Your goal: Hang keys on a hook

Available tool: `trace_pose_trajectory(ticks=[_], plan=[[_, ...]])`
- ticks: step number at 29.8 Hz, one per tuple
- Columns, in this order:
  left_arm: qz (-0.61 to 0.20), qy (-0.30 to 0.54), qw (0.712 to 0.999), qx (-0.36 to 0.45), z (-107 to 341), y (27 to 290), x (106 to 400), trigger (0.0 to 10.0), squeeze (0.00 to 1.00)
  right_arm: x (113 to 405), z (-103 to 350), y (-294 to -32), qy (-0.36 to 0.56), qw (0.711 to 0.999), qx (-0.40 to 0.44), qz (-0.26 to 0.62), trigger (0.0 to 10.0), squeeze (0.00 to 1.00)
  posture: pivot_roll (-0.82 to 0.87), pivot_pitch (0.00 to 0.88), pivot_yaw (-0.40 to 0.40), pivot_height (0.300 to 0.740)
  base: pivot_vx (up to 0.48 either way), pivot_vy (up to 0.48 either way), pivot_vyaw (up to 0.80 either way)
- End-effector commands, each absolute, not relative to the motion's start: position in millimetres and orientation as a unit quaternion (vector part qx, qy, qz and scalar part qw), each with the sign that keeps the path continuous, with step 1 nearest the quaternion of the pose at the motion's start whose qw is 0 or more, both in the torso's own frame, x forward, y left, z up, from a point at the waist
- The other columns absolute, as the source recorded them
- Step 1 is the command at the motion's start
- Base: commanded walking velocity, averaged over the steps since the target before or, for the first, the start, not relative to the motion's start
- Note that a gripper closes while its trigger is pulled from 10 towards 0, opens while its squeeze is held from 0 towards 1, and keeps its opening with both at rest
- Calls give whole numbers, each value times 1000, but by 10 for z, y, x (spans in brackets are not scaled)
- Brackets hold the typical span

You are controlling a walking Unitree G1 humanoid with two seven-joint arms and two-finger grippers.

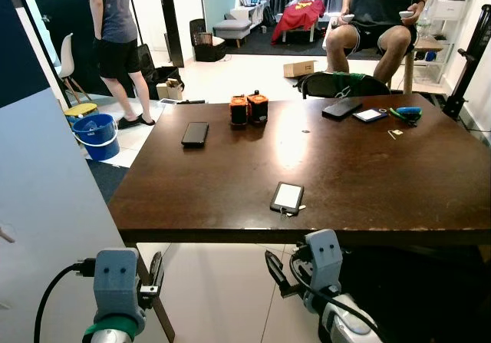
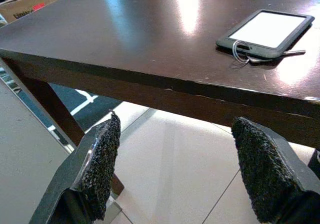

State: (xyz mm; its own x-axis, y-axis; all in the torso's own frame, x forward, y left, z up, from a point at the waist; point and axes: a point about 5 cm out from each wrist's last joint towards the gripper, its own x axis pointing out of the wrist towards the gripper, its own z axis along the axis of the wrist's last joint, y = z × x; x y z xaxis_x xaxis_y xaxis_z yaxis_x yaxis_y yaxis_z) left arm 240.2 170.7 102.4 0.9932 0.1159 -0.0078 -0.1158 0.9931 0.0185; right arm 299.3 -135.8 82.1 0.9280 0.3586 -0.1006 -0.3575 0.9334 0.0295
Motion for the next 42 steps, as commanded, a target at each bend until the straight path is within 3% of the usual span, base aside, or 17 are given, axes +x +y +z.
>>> trace_pose_trajectory(ticks=[1, 10, 42], plan=[[58, 10, 998, 15, 1010, 1733, 2379, 10000, 0, 2975, 789, -1336, 56, 981, 13, 183, 10000, 0, -179, 0, 145, 740, 0, 0, 0], [50, 8, 999, 15, 1020, 1708, 2378, 10000, 0, 2977, 792, -1343, 55, 982, 13, 182, 10000, 0, -179, 0, 142, 740, 0, -414, 0], [49, 9, 999, -7, 1021, 1725, 2346, 10000, 0, 2958, 777, -1371, 57, 983, 24, 172, 10000, 0, -175, 0, 147, 740, 0, 0, 0]])
